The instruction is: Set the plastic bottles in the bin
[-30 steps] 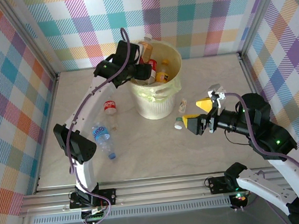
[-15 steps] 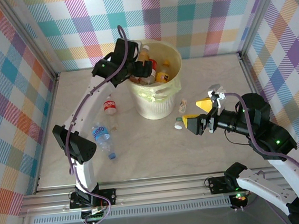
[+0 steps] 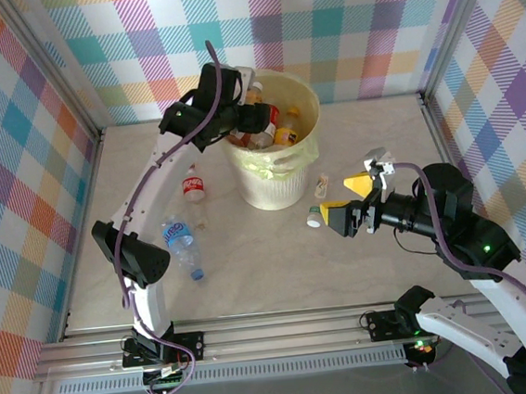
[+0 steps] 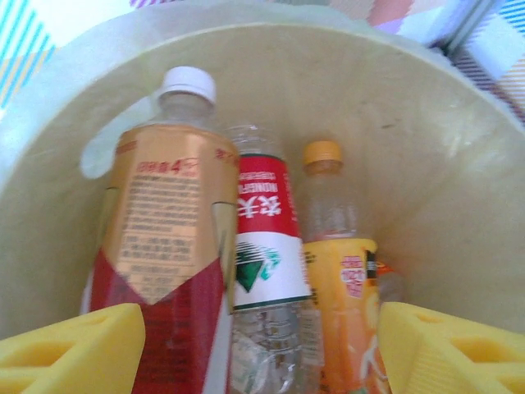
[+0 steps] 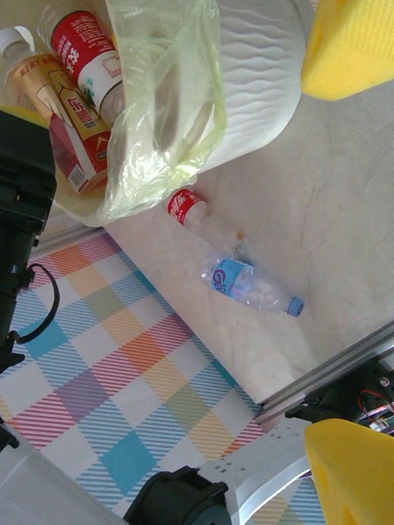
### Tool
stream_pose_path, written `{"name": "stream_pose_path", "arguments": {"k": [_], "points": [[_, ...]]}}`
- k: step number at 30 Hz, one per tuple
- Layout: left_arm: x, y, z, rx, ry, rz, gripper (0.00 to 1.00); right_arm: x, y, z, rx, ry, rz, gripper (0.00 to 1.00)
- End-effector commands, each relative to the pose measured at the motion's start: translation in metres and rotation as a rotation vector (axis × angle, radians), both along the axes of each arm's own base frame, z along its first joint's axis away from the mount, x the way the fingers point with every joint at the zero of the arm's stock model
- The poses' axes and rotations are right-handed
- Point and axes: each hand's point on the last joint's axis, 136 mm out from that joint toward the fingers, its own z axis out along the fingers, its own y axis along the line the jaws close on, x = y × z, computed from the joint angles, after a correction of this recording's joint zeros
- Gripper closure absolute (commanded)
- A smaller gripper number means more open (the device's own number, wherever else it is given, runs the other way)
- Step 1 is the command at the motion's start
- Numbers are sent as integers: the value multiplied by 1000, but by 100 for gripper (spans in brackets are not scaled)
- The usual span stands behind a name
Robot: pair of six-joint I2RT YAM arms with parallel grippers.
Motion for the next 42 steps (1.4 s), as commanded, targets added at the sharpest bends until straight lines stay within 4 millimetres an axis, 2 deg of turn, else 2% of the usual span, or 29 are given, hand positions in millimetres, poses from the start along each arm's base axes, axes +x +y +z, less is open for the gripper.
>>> {"name": "stream_pose_path", "arguments": {"k": [1,10,14,16,18,21,25,30,35,39,42], "points": [[11,-10,-4,-12,-9,-44,27,3,3,0,14,4,1,0],[46,-5,-34,46,6,-8,27,4,3,-4,8,15,-3,0],[52,5,-50,64,55,50,27,5,2,-6,-1,16,-10,0],[51,8,-51,60,67,63,27,7,2,-7,-10,18,-15,0],[47,3,-43,29,58,37,28,10,3,-9,-21,22,-21,0],[38,-6,-16,-44,11,-18,28,21,1,-17,-55,36,-62,0],[22,-12,24,-129,-52,-82,26,39,-5,-37,-118,75,-146,1],[-5,-18,57,-207,-78,-146,22,49,-7,-55,-141,109,-190,1],[-45,-15,76,-231,-119,-197,17,69,-12,-69,-166,163,-291,1],[-78,-5,79,-252,-143,-223,7,79,-19,-81,-180,216,-373,2],[-104,6,71,-247,-132,-241,0,88,-23,-90,-177,242,-433,2]]}}
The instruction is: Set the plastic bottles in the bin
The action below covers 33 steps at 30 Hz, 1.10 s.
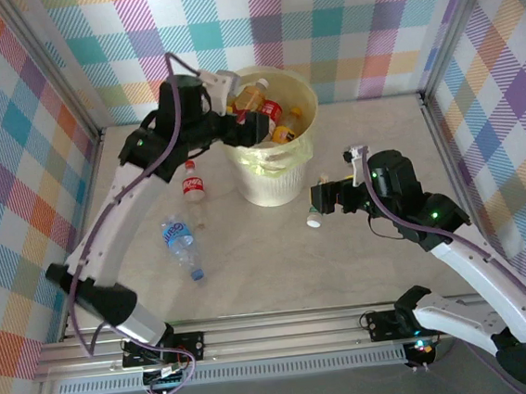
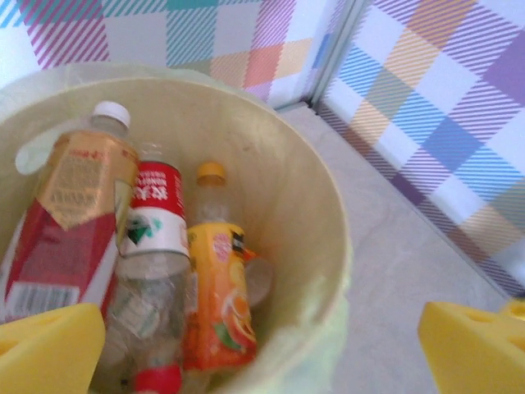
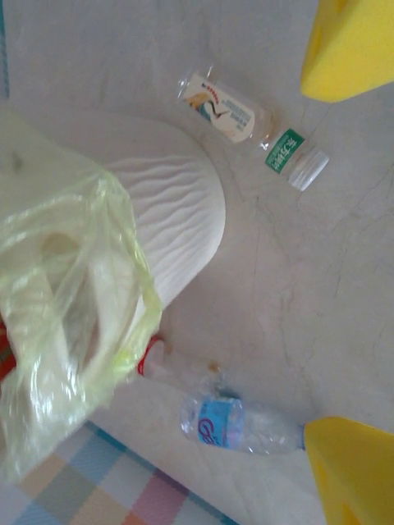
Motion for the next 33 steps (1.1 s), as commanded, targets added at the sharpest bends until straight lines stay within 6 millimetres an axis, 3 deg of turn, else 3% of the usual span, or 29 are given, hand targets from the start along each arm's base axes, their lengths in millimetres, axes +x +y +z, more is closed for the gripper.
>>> {"name": "stream_pose_path", "arguments": {"k": [1,4,9,20,26,33], "points": [[-25,4,3,-30,-27,-43,0,12,-8,-5,21,12,-101,3],[-47,9,-5,-59,-33,-79,0,17,-6,-12,21,38,-111,3],[-87,6,-40,-68,12,-161,0,26,-4,-37,13,127,-122,10],[-154,7,-110,-164,143,-281,0,62,-12,-119,28,336,-240,21],[-169,14,-131,-183,171,-275,0,90,-21,-160,49,406,-288,23],[-169,17,-134,-288,150,-235,0,114,-16,-181,32,427,-294,20]]}}
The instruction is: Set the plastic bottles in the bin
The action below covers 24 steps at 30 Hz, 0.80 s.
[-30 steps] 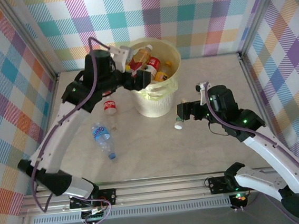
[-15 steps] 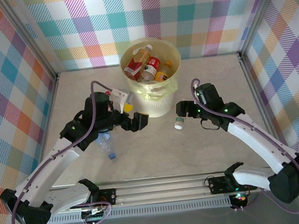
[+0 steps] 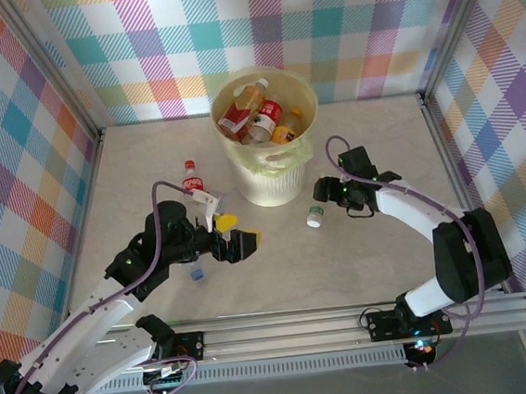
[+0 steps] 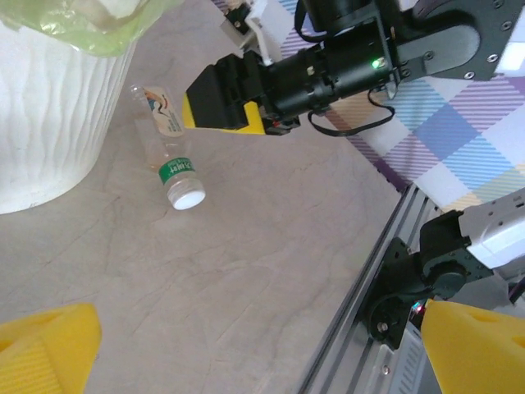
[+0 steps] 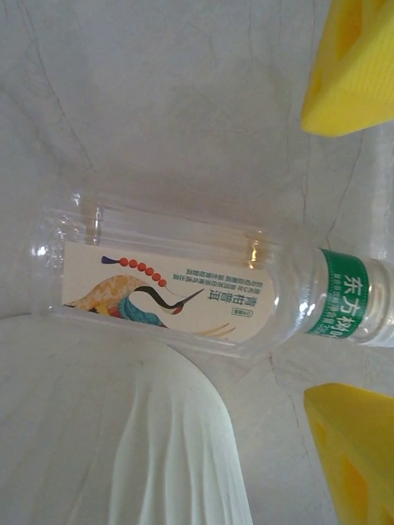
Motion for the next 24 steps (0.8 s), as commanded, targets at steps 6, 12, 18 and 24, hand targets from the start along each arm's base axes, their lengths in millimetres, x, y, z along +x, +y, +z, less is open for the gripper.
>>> {"name": "stream_pose_path", "arguments": {"k": [6,12,18,24], "points": [[3,-11,11,-113,-6,10,0,34,15,3,39,-41,0,17],[3,-15,10,-99,-3,0,0,46,16,-7,31,-22,-10,17],[2,-19,9,-89,0,-9,0,57,15,-13,13,-19,-32,17],[3,-20,4,-61,1,-10,0,63,9,-22,-40,2,-58,18]]}}
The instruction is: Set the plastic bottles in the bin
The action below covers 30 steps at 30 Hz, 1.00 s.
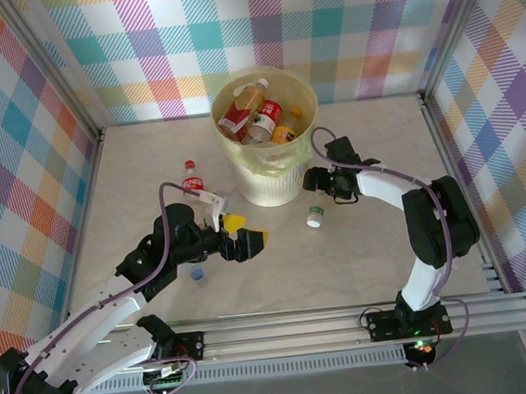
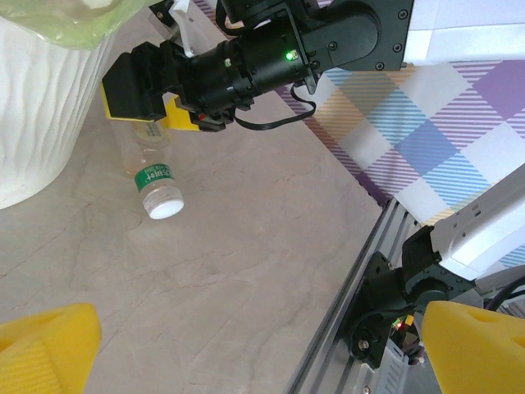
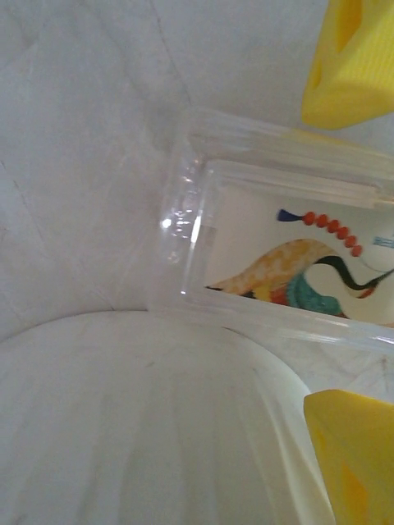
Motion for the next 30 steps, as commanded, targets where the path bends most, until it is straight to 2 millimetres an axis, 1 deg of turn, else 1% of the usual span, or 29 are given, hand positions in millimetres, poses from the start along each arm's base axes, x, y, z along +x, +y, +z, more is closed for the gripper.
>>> {"name": "stream_pose_path", "arguments": {"k": [1,5,15,19,24,28,30], "points": [[0,-3,12,-4,-34,-6,0,9,-7,3,-20,-7,-41,18],[0,-3,14,-4,-41,-8,0,8,-11,-1,-53,15,-43,21],[0,-4,9,7,-32,-11,0,5,-16,-5,-101,31,-19,28],[0,-4,9,9,-31,-8,0,1,-19,-4,-112,29,-11,31],[1,-5,7,15,-29,-11,0,-9,-29,-1,-132,29,-3,35],[1,-6,6,14,-26,-14,0,-19,-40,1,-170,39,10,35],[0,-6,6,13,-28,-16,0,-24,-48,1,-196,45,6,35]]}}
